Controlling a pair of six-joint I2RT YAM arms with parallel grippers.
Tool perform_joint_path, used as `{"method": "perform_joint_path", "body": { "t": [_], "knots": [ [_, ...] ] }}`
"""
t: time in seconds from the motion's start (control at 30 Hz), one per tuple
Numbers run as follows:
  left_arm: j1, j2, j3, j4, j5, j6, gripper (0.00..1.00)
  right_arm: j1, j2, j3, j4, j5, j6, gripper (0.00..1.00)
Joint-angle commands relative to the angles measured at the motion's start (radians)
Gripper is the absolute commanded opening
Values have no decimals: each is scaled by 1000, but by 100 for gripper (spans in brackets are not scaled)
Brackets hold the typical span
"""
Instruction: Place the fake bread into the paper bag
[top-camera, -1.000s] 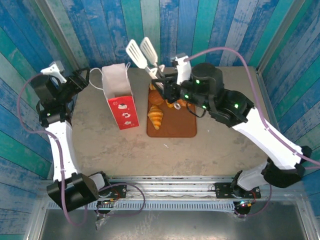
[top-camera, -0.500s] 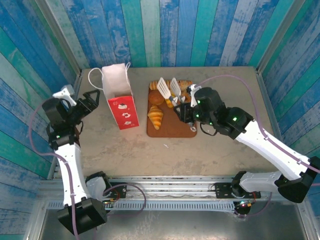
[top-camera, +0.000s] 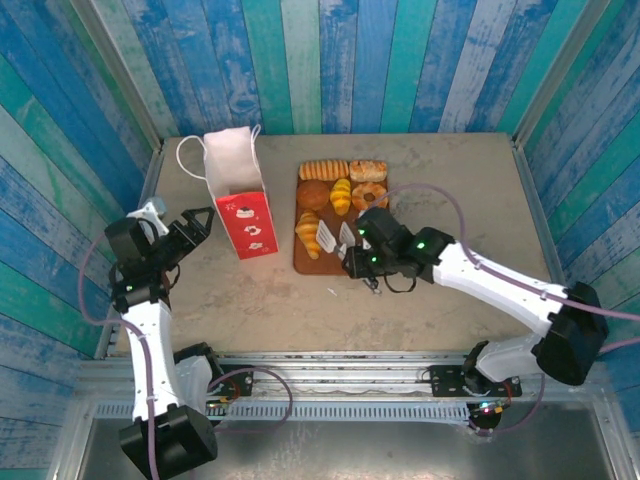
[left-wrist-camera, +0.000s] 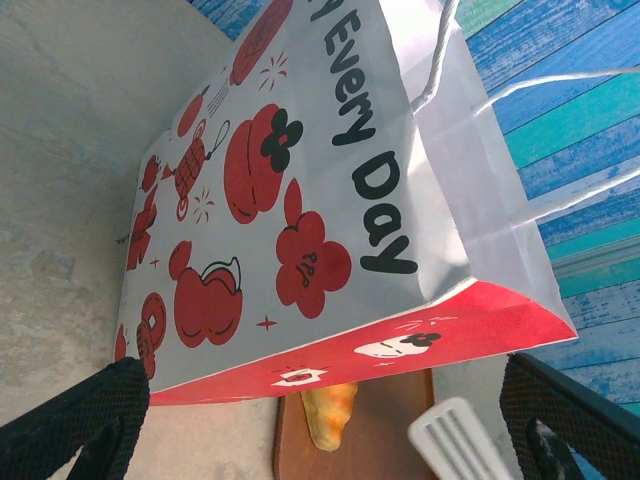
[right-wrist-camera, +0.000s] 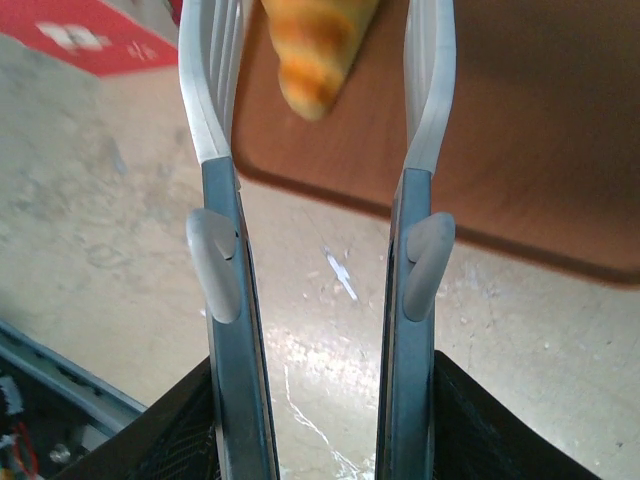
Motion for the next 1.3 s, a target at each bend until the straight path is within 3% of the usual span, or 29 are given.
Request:
{"method": "perform_joint_path", "body": {
  "t": [0.0,1.27],
  "knots": [
    [-3,-15,2,-6,-8,22,95,36,35,2,-18,46,32,50],
    [-4,-17,-5,-2,-18,38,94,155,349,285,-152,241,-31,52]
  ]
}}
